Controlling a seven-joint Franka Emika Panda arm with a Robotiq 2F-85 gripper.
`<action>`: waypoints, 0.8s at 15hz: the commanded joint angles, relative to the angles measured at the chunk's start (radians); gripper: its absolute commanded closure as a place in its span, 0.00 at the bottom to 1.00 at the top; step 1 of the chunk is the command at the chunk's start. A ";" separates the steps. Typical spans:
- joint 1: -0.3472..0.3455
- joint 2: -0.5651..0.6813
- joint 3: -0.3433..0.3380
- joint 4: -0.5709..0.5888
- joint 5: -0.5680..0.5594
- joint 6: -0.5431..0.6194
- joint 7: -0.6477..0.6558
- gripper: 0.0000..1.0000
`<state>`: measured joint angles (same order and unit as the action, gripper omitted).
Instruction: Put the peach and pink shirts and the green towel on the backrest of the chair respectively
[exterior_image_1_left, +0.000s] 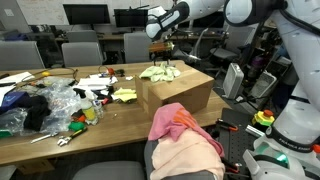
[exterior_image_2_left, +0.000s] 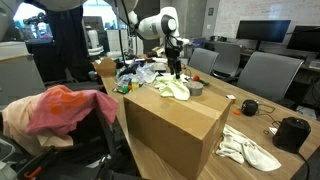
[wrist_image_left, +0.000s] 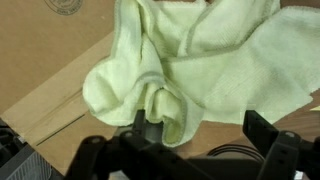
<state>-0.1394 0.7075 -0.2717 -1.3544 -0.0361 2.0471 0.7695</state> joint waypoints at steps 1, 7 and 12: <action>-0.011 0.027 0.005 0.048 0.009 0.005 0.016 0.00; -0.017 0.027 0.015 0.052 0.020 -0.009 0.002 0.32; -0.021 0.025 0.023 0.052 0.033 -0.023 -0.005 0.72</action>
<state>-0.1431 0.7090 -0.2623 -1.3528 -0.0243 2.0464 0.7718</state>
